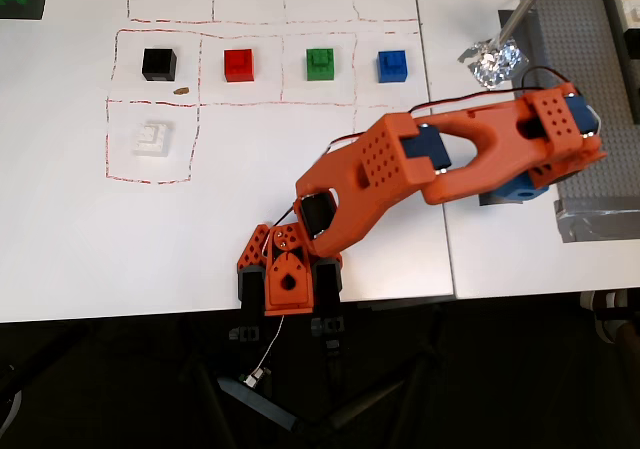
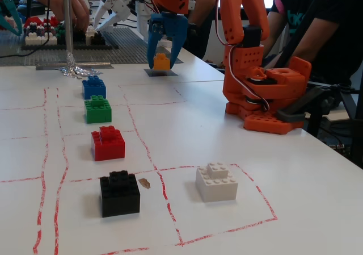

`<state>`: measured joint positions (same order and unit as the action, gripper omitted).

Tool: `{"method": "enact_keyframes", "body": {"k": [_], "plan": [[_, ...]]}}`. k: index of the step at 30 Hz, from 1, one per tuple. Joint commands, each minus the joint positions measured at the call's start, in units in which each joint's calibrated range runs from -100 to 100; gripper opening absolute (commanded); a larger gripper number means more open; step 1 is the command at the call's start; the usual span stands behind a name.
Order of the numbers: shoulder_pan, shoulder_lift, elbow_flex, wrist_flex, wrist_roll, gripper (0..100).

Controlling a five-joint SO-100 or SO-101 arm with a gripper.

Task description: Grab the block and put it in the grey marker

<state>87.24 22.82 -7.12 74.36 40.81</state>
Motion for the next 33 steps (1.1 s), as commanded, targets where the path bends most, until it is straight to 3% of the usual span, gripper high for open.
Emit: {"method": "enact_keyframes", "body": {"k": [1,11,17,25,33], "plan": [[3.59,-3.04,-2.76,-2.6,1.47,0],[4.56,-3.39,-1.49,-2.28,1.86,10],[4.91,-4.16,-2.12,1.64,2.2,28],[2.7,-5.97,-2.49,4.42,0.1,38],[-1.71,-13.21,-4.39,13.48,-3.13,39]]}}
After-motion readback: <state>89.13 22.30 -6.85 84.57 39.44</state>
